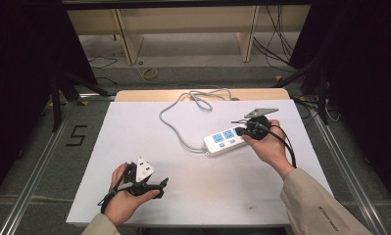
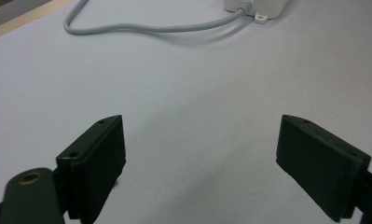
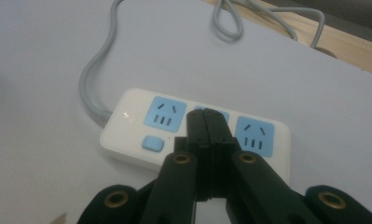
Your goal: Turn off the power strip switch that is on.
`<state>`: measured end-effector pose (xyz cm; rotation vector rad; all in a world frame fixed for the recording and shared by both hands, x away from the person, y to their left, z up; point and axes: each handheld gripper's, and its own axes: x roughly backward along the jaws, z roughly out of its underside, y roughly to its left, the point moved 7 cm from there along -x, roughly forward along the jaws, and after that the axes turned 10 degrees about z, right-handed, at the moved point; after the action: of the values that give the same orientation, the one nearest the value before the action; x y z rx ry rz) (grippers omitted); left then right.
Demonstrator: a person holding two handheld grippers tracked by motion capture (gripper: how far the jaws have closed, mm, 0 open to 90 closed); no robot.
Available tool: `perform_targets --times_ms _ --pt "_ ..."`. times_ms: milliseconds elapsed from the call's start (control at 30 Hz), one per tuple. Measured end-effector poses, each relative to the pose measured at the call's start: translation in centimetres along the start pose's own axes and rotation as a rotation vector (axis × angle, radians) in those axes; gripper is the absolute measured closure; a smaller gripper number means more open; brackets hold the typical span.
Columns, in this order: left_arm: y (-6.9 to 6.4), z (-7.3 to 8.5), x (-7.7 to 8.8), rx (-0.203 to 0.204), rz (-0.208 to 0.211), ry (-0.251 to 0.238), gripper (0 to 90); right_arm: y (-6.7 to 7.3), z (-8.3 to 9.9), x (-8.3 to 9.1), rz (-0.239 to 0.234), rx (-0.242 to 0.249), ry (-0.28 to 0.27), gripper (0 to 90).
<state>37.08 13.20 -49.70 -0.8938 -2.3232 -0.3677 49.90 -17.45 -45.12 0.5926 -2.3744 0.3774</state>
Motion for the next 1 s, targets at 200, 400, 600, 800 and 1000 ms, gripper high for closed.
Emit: perform_targets --times_ms 200,400,600,800,1000 --pt "0.0 0.0 0.0 -0.003 -0.001 -0.001 15.2 0.1 -0.2 -0.3 -0.002 0.006 0.009 90.0" --pt "0.0 0.0 0.0 -0.004 -0.001 -0.002 15.3 0.4 -0.2 -0.9 -0.007 0.007 0.022 90.0" --pt "0.0 0.0 0.0 -0.003 -0.001 -0.002 15.3 0.4 -0.2 -1.4 -0.004 0.012 0.037 90.0" --pt "0.0 0.0 0.0 -0.003 0.0 0.0 15.3 0.1 -0.2 -1.7 0.001 0.009 0.047 90.0" --pt "0.0 0.0 0.0 -0.002 0.0 0.0 15.3 0.2 -0.3 -2.1 0.001 0.012 0.058 90.0"
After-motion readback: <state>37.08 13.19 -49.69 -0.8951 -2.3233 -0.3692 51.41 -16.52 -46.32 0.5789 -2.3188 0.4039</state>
